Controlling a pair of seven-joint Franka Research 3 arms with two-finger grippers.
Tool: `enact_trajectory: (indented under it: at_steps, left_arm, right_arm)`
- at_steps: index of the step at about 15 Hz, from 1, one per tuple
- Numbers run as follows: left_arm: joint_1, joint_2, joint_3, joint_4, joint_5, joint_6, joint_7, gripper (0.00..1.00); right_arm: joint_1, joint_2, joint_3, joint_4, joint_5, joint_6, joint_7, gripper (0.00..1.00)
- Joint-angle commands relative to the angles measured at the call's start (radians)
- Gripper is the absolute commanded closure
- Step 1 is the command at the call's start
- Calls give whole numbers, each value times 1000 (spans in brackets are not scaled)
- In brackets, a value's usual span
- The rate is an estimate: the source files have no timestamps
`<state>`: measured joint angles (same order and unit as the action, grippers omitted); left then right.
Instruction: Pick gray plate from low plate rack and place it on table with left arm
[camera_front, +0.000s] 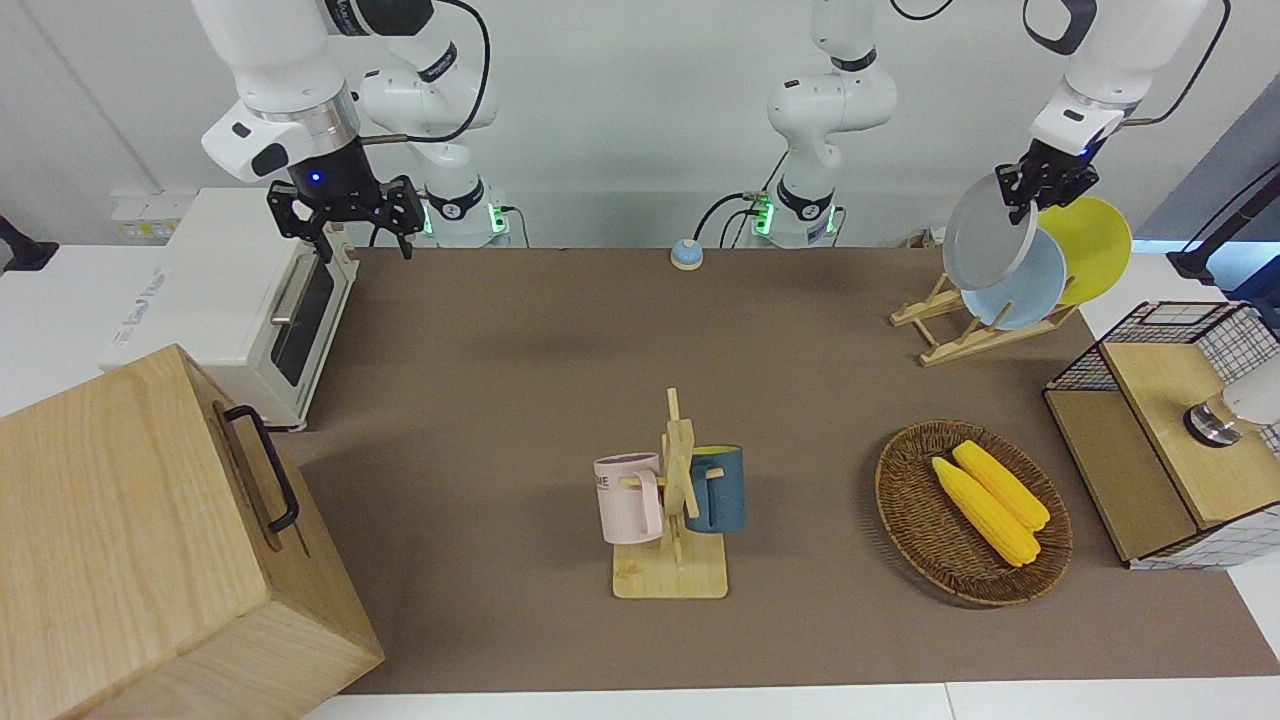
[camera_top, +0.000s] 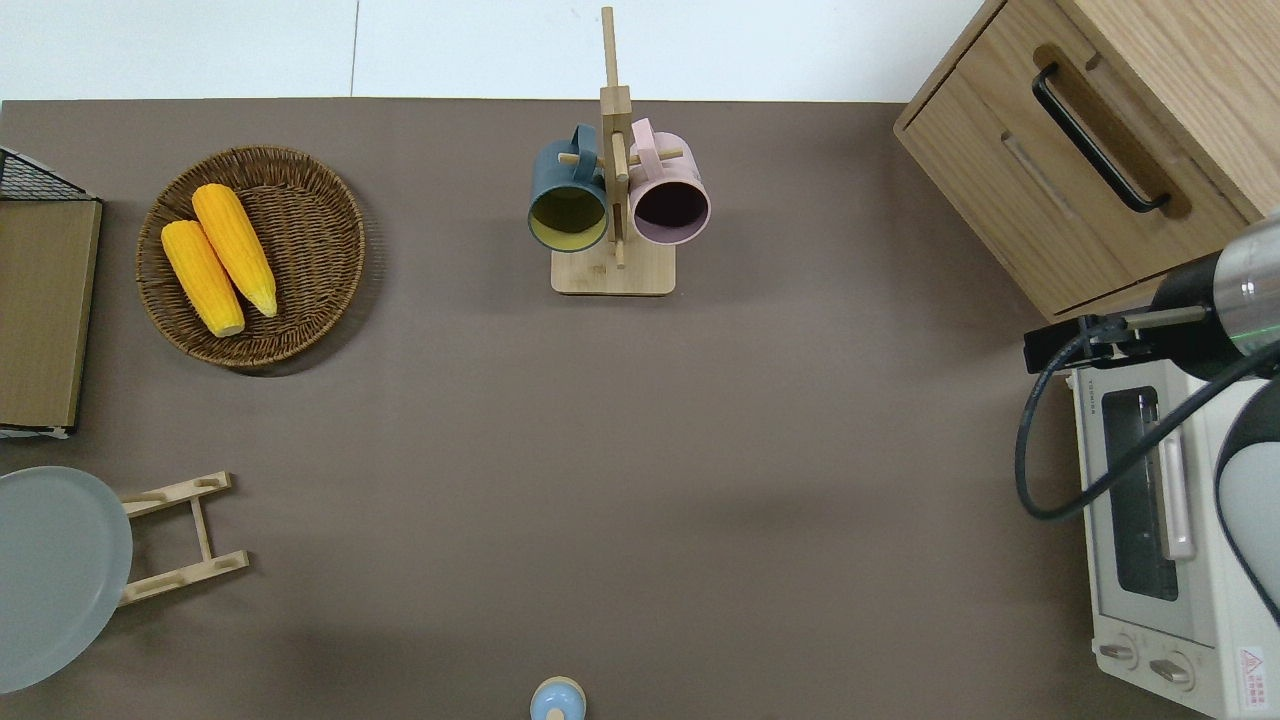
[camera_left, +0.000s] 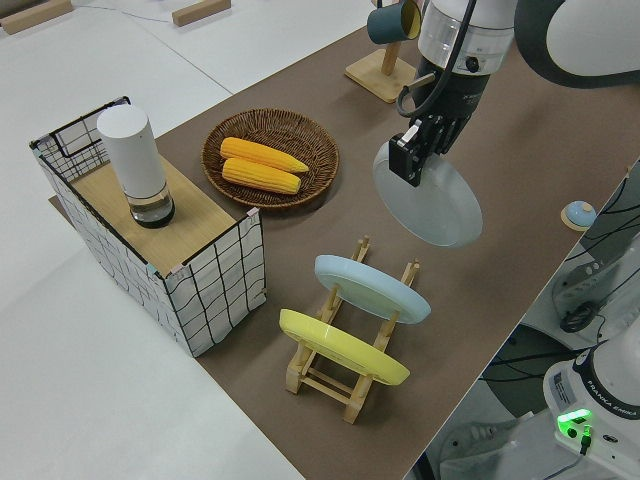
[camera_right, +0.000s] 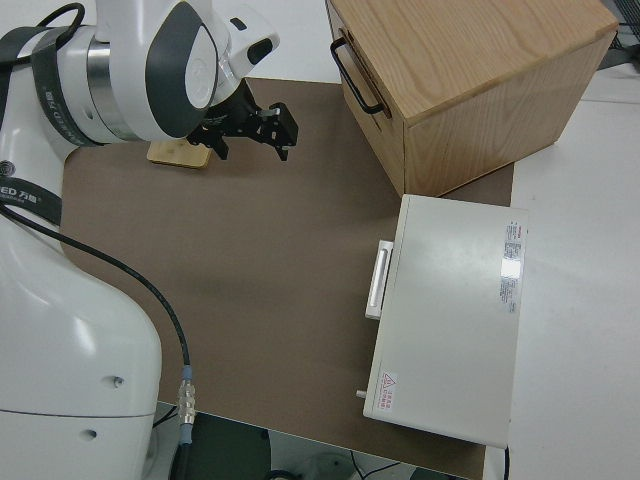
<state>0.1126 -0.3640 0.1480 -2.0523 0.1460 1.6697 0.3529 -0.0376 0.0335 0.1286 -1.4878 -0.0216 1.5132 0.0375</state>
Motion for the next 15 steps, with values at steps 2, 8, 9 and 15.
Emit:
enact_trajectory:
  at_steps: [2, 8, 9, 15]
  left_arm:
    - [-2, 7, -2, 112, -41, -155, -9, 1000]
    - [10, 3, 18, 130, -212, -260, -65, 1000]
    - [10, 3, 19, 129, -242, -271, -66, 1000]
    - [1, 10, 9, 72, -421, -283, -173, 1000]
  right_arm:
    - [-22, 9, 20, 21, -3, -16, 13, 17]
    - [-22, 9, 20, 20, -3, -16, 13, 17]
    - [-22, 9, 20, 21, -3, -16, 13, 17]
    - [-22, 9, 20, 21, -3, -16, 13, 17]
